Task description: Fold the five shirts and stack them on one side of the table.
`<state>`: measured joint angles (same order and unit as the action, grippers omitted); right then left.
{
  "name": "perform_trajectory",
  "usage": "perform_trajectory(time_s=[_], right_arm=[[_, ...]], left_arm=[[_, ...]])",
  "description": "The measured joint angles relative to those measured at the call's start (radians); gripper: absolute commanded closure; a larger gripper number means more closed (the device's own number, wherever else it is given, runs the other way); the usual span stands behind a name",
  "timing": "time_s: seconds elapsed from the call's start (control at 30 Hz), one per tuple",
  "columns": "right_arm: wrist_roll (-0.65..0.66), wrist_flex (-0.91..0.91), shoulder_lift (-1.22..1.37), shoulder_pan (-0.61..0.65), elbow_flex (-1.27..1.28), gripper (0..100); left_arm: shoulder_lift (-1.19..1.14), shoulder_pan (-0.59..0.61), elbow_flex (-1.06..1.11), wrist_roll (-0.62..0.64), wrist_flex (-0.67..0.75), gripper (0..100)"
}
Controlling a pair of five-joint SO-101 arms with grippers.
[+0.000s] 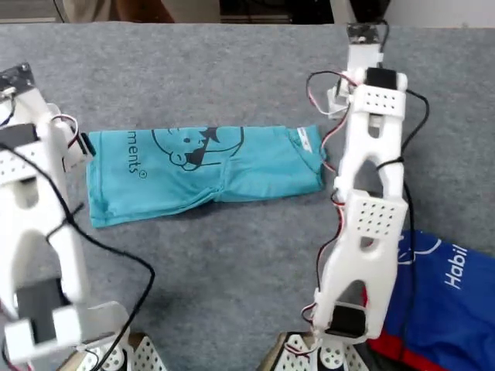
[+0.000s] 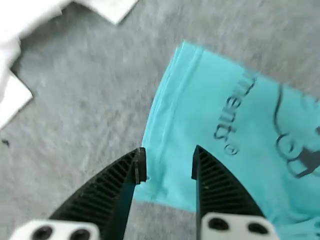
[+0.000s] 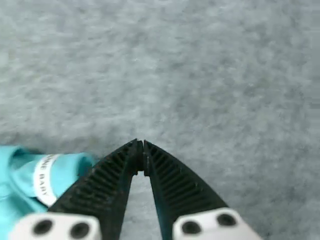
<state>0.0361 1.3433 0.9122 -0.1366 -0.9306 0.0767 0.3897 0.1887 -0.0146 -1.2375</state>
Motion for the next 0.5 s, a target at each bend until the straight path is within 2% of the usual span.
perform_trajectory(time_s=[0.37,0.5], right_arm=[[0.000,-0.048,0.002,-0.021,0.000,99.5],[0.000,-0.048,0.002,-0.021,0.000,99.5]], left_arm=[[-0.620,0.000,-0.601,-0.002,-0.345,84],[-0.793,0.000,-0.776,0.000,-0.422,84]])
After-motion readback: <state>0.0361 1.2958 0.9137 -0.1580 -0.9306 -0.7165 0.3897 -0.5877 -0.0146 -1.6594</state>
